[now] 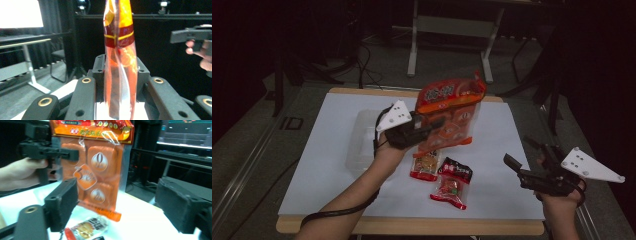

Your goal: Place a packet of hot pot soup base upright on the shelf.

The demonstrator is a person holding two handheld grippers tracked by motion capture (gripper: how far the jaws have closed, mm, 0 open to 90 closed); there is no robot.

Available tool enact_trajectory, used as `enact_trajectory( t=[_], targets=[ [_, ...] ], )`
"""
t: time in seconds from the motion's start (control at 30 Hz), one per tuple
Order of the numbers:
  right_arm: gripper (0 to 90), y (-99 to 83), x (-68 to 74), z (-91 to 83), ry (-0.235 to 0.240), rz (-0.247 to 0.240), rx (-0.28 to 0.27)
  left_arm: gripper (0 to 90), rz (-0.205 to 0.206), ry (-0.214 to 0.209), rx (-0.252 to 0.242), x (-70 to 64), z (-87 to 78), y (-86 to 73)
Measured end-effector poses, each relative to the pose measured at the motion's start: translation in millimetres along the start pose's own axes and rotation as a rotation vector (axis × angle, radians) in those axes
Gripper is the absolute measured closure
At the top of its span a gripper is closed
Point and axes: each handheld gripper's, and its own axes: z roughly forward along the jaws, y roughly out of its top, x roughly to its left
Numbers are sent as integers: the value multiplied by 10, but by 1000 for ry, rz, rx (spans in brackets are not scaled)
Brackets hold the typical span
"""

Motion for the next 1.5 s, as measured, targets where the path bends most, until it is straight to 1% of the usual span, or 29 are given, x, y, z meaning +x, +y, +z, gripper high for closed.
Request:
enact_trajectory(
  t=[0.1,0.13,0.17,0.2,0.27,0.3,0.37,0.43,0.5,0.53,0.57,0.63,0.67,0.7,0.8,0.83,0.93,0.97,1.03,1.07,1.23,1.33,1.4,1.43,1.5],
  targets=[
    [138,-26,-4,8,8,10,-9,715,13,40,-10,122,-132,48],
    [137,-38,-5,9,6,10,-12,715,13,40,-10,122,-132,48],
    [136,-49,-5,11,7,13,-11,715,25,74,-21,204,-224,70],
    [129,-62,-6,14,14,17,-14,715,35,90,-25,246,-273,78],
    [126,-84,-5,21,8,13,-16,715,37,114,-41,330,-368,80],
    [126,-95,-6,24,6,12,-13,715,32,126,-46,372,-414,79],
    [124,-117,-4,36,-3,-8,5,715,39,151,-51,449,-502,73],
    [124,-137,5,51,-4,-9,21,715,45,173,-54,516,-580,64],
    [124,-158,14,66,-4,-18,29,715,45,190,-61,590,-656,42],
    [125,-168,18,73,-3,-16,30,715,45,190,-61,590,-656,42],
    [126,-175,20,81,-7,-21,36,715,42,208,-70,659,-728,12],
    [126,-191,26,95,-3,-20,37,715,40,227,-75,726,-790,-22],
    [126,-191,26,95,-3,-20,37,715,40,227,-75,726,-790,-22],
    [131,-204,33,110,-2,-27,43,715,38,241,-80,792,-847,-60],
    [134,-223,49,131,-3,-29,51,714,28,249,-85,888,-914,-120],
    [134,-229,50,135,0,-31,55,715,31,250,-84,921,-932,-140],
    [134,-249,51,139,4,-27,58,715,34,262,-83,1000,-985,-215],
    [135,-257,51,137,3,-23,60,714,30,263,-85,1026,-1003,-244],
    [139,-274,44,131,0,-34,62,715,22,268,-87,1077,-1036,-300],
    [139,-283,39,128,5,-29,60,714,20,271,-87,1099,-1051,-327],
    [139,-317,20,121,12,-11,65,715,2,296,-79,1199,-1112,-459],
    [141,-330,18,135,16,-20,79,715,-10,313,-73,1239,-1136,-545],
    [141,-339,23,151,18,-34,87,715,-23,321,-71,1257,-1143,-606],
    [141,-342,30,156,21,-30,89,715,-34,324,-68,1265,-1143,-634],
    [141,-347,33,166,27,-30,87,715,-43,330,-62,1276,-1135,-692]
  ],
)
